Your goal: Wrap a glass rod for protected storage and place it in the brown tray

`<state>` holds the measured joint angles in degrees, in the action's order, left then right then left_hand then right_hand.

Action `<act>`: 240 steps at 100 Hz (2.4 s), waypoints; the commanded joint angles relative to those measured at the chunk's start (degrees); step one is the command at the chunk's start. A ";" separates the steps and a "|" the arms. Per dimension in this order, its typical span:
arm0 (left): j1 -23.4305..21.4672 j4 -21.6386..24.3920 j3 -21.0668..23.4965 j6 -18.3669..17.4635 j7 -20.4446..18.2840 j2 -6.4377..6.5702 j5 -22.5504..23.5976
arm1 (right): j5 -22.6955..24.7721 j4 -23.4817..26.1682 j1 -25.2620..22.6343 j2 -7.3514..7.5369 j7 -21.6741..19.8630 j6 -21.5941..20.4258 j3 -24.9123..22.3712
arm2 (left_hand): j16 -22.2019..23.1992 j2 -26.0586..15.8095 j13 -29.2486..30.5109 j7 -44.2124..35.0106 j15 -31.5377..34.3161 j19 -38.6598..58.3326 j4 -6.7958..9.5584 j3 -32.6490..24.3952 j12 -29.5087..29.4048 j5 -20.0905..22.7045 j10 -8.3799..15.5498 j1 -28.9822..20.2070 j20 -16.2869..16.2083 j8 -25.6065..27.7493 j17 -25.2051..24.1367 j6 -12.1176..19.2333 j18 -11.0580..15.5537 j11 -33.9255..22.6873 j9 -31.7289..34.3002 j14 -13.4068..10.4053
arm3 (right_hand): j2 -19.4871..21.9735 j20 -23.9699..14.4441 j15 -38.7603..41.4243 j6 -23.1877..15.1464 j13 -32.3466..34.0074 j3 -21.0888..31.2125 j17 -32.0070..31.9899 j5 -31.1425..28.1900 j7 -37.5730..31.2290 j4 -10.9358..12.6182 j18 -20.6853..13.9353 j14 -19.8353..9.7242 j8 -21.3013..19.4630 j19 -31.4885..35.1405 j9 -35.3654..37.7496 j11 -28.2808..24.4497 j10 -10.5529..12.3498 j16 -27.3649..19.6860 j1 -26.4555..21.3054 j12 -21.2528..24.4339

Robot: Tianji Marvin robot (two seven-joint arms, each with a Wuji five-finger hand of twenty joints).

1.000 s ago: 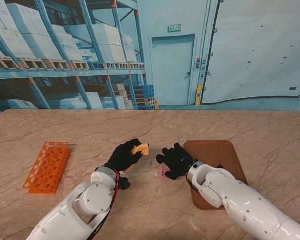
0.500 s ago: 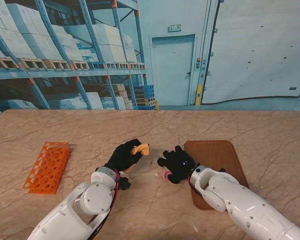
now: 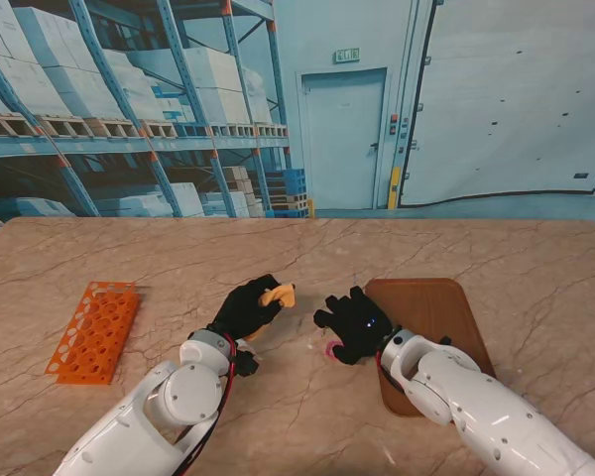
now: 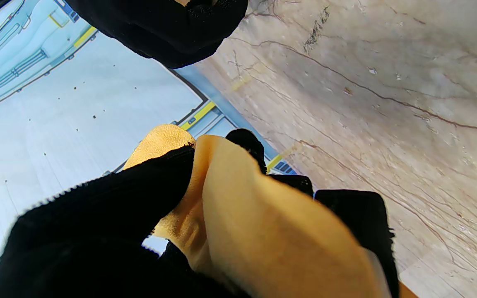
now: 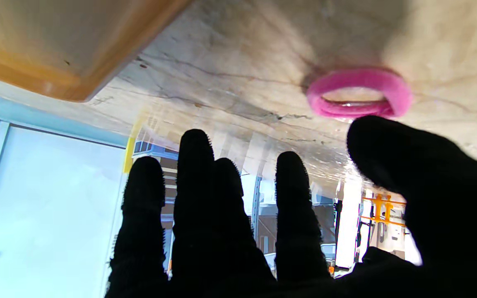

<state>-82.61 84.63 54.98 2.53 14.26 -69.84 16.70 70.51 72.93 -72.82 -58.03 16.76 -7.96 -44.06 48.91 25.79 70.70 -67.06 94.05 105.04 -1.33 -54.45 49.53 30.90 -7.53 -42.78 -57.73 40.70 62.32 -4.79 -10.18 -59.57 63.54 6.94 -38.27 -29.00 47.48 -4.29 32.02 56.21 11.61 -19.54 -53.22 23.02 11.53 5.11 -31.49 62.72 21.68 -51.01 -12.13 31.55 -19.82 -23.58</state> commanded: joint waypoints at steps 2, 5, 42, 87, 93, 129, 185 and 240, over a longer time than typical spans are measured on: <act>-0.50 0.25 0.17 -0.15 -0.19 -0.21 -0.15 | 0.42 0.97 -0.82 0.12 -0.39 0.17 -0.05 | 0.06 -1.22 2.01 -1.51 5.61 14.94 1.76 -0.08 0.55 -0.95 -2.59 -1.24 -1.15 -0.15 1.57 0.88 3.73 -0.96 1.26 3.21 | -0.91 0.86 -0.18 0.65 -1.54 0.12 -0.86 1.32 -0.86 -2.66 1.19 0.02 -0.56 0.42 -2.07 -0.77 -0.63 -0.28 -0.88 -0.31; -0.51 0.25 0.23 -0.16 -0.22 -0.20 -0.22 | 0.55 1.08 -0.96 0.18 -0.55 0.17 -0.04 | 0.06 -1.19 2.01 -1.49 5.61 14.94 1.77 -0.11 0.56 -0.96 -2.59 -1.24 -1.16 -0.16 1.57 0.91 3.71 -0.99 1.33 3.21 | -1.10 0.84 -0.17 0.77 -1.61 -0.03 -0.86 1.38 -0.80 -3.01 1.19 0.06 -0.52 0.43 -2.12 -0.76 -0.71 -0.27 -0.86 -0.31; -0.95 0.57 1.17 -0.38 -0.36 -0.29 -1.74 | 2.58 2.75 -3.57 0.98 -1.88 -0.04 -0.15 | 0.06 -1.14 2.01 -1.29 5.61 14.94 1.78 -0.21 0.57 -0.86 -2.76 -1.23 -1.38 -0.23 1.56 0.81 3.52 -0.90 1.32 3.21 | -1.30 0.75 -0.34 1.62 -2.48 -0.26 -1.29 2.57 1.52 -4.28 1.31 0.33 0.76 0.46 -3.01 -0.66 -0.88 -0.38 -0.46 -0.21; -0.87 0.29 1.42 -1.27 0.05 -0.30 -1.43 | 4.05 2.69 -3.68 1.24 -0.31 0.93 0.20 | 0.06 -1.07 2.01 -1.05 5.61 14.94 1.70 -0.11 0.59 -0.79 -2.58 -1.28 -1.33 -0.34 1.57 0.63 3.58 -0.85 1.43 3.21 | -1.69 0.99 -0.12 -3.74 -2.43 -4.03 -1.88 -11.95 -5.93 -8.24 2.78 2.64 -3.32 1.03 -1.14 -0.30 -2.34 -0.60 0.42 0.02; -0.85 0.24 1.42 -1.29 0.03 -0.30 -1.43 | 4.11 2.70 -3.72 1.24 -0.24 1.11 0.19 | 0.06 -1.04 2.01 -1.05 5.61 14.94 1.68 -0.10 0.58 -0.78 -2.72 -1.28 -1.32 -0.34 1.57 0.64 3.62 -0.82 1.41 3.21 | -1.15 0.97 -0.22 -1.35 -2.35 -5.98 -1.68 -13.20 -2.46 -10.84 2.81 2.89 -1.78 1.22 -0.35 0.06 -2.36 -0.59 1.08 0.04; -1.01 0.23 1.75 -1.68 0.66 -0.37 -1.17 | 3.28 2.08 -3.39 1.07 0.47 0.53 0.49 | 0.06 -1.19 2.01 -0.36 5.61 14.94 1.27 0.45 0.52 -0.84 -2.78 -1.49 -1.13 -1.10 1.58 0.81 3.77 -0.55 1.12 3.21 | -10.08 0.98 -1.12 -6.37 -0.39 8.57 -1.47 -29.85 -11.11 -22.65 2.98 2.37 16.57 1.26 10.65 3.10 1.56 -0.77 -5.57 0.41; -0.89 0.05 1.70 -1.80 0.70 -0.37 -1.06 | 1.87 0.98 -3.02 0.70 2.78 -1.39 0.19 | 0.05 -1.29 2.01 -0.13 5.57 14.94 0.86 1.13 0.43 -0.71 -2.72 -1.88 -0.85 -1.99 1.59 0.94 3.90 -0.36 1.18 3.17 | -4.93 1.15 0.72 -5.97 1.39 13.03 -0.86 -28.90 -16.97 -9.08 2.80 0.81 9.28 1.44 14.18 1.08 3.35 -0.25 -4.22 -0.78; -0.37 -0.28 1.05 -1.41 -0.59 -0.09 -0.87 | 2.04 3.36 -6.08 0.31 4.61 -3.08 -4.72 | 0.03 -1.16 2.01 -0.12 5.44 14.94 0.68 1.28 0.29 -0.45 -3.05 -2.02 -0.80 -2.36 1.60 0.73 4.08 -0.18 1.33 3.04 | -2.56 0.98 1.05 -6.29 1.72 11.95 -1.07 -26.39 -18.17 -7.13 2.54 0.31 6.81 1.54 14.72 -0.17 3.77 -0.03 -4.35 -1.24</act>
<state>-82.83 84.36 56.25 1.07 14.46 -69.90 15.59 72.22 75.18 -78.31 -57.54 21.02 -10.29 -48.38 48.91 25.74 70.70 -67.04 94.13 105.06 -1.30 -53.10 49.53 30.88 -7.54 -43.29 -57.73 38.66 62.32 -4.82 -10.19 -59.57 63.52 6.95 -43.60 -28.47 47.38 -9.15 32.85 67.34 10.93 -46.99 -68.78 13.22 12.81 5.83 -23.75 62.78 35.87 -49.80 -8.57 31.48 -24.63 -24.20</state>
